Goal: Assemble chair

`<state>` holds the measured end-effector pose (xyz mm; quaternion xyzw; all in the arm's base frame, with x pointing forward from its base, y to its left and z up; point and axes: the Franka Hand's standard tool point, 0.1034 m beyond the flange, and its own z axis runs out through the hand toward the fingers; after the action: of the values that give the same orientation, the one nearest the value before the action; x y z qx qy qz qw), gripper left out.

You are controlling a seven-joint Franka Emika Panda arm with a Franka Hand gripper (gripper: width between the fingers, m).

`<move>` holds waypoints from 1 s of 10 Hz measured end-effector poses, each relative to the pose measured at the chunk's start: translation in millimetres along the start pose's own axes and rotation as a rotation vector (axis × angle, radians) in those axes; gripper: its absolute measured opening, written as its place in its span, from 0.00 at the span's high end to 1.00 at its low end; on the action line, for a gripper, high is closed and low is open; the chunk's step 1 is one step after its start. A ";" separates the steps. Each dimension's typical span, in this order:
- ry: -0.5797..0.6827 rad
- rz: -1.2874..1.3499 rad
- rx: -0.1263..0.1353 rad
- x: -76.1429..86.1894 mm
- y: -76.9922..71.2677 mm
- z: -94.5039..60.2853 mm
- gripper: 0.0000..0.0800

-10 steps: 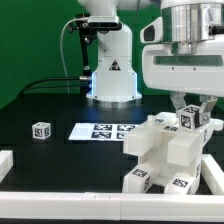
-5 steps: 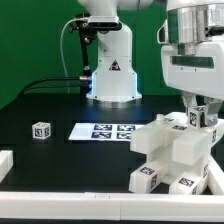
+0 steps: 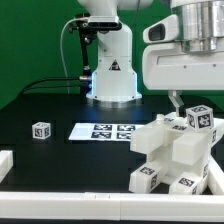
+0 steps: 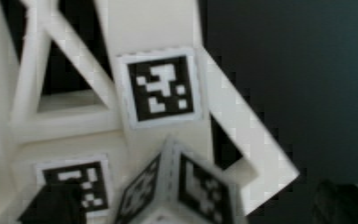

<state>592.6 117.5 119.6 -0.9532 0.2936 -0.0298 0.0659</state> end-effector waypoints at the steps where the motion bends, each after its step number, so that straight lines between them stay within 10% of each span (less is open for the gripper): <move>1: 0.000 -0.056 -0.001 0.6 0.9 0.3 0.19; 6: 0.003 -0.522 -0.028 8.8 4.3 -2.9 0.25; 7: 0.003 -0.518 -0.028 8.9 4.5 -2.8 0.46; 10: 0.004 -0.349 -0.026 8.5 4.2 -2.5 0.65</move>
Offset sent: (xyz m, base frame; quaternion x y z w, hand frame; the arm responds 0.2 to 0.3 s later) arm 0.0140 0.0061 0.0092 0.0073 -0.0356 -0.3976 0.9168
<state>597.1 109.0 121.6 -0.9904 0.1243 -0.0389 0.0466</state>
